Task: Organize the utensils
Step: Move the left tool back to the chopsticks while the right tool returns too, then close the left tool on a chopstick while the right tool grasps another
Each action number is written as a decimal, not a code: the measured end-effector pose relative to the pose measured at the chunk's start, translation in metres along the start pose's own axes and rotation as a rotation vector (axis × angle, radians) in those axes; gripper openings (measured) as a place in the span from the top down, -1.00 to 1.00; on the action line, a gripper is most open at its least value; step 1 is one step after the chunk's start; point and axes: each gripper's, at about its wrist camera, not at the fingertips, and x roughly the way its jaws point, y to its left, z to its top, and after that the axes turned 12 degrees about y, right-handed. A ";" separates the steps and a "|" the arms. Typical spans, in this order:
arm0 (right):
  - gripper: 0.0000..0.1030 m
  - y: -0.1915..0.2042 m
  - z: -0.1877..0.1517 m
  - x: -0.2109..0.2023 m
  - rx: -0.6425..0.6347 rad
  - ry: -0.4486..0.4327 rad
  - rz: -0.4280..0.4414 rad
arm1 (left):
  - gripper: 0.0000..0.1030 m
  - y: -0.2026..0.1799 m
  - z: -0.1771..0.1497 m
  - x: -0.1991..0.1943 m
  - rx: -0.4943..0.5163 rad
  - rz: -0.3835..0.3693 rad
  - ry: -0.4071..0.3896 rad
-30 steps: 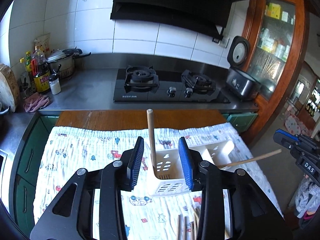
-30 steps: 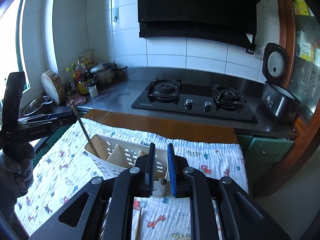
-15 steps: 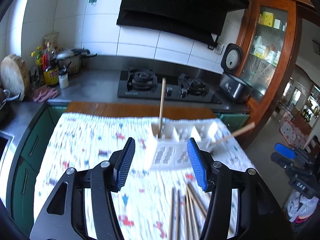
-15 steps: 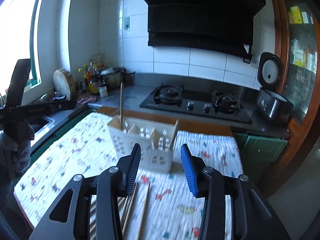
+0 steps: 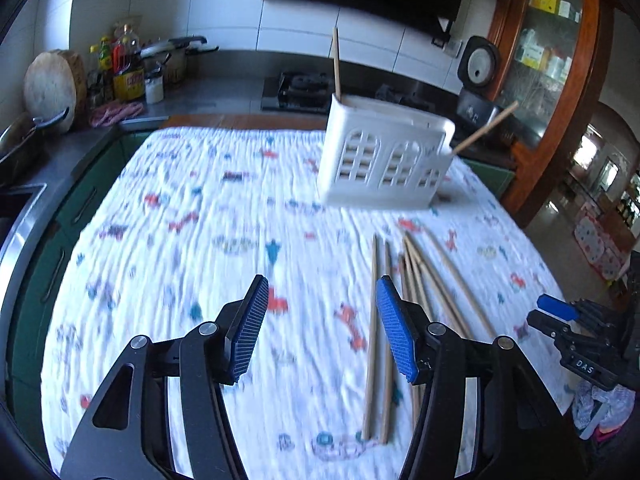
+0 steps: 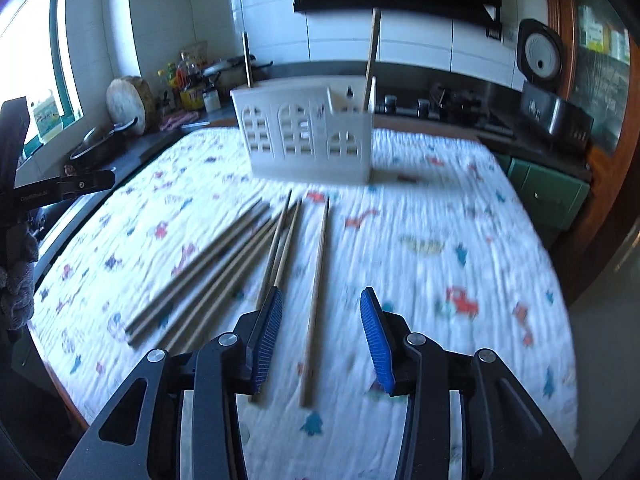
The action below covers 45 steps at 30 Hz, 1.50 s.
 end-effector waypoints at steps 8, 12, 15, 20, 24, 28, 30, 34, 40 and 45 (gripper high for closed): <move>0.51 0.009 -0.026 0.032 0.002 0.071 -0.025 | -0.09 -0.003 -0.044 0.015 0.011 0.005 0.062; 0.62 0.009 -0.027 0.039 0.015 0.085 -0.011 | -0.09 -0.009 -0.058 0.020 0.034 0.005 0.087; 0.72 0.009 -0.026 0.043 0.021 0.097 -0.011 | -0.09 -0.014 -0.064 0.024 0.041 -0.005 0.102; 0.76 0.010 -0.027 0.046 0.019 0.102 -0.026 | -0.08 -0.025 -0.072 0.033 0.085 0.006 0.129; 0.86 0.011 -0.027 0.047 0.016 0.102 -0.047 | 0.09 -0.029 -0.073 0.043 0.099 0.000 0.150; 0.87 0.010 -0.027 0.046 0.021 0.102 -0.048 | 0.24 -0.033 -0.070 0.053 0.110 -0.006 0.171; 0.87 0.010 -0.027 0.046 0.021 0.102 -0.051 | 0.37 -0.034 -0.069 0.058 0.111 -0.012 0.180; 0.87 0.009 -0.027 0.046 0.020 0.103 -0.053 | 0.55 -0.036 -0.065 0.066 0.110 -0.019 0.196; 0.87 0.009 -0.027 0.046 0.014 0.108 -0.057 | 0.67 -0.043 -0.062 0.071 0.144 -0.019 0.220; 0.87 0.010 -0.027 0.046 0.012 0.110 -0.057 | 0.71 -0.046 -0.060 0.077 0.161 -0.019 0.260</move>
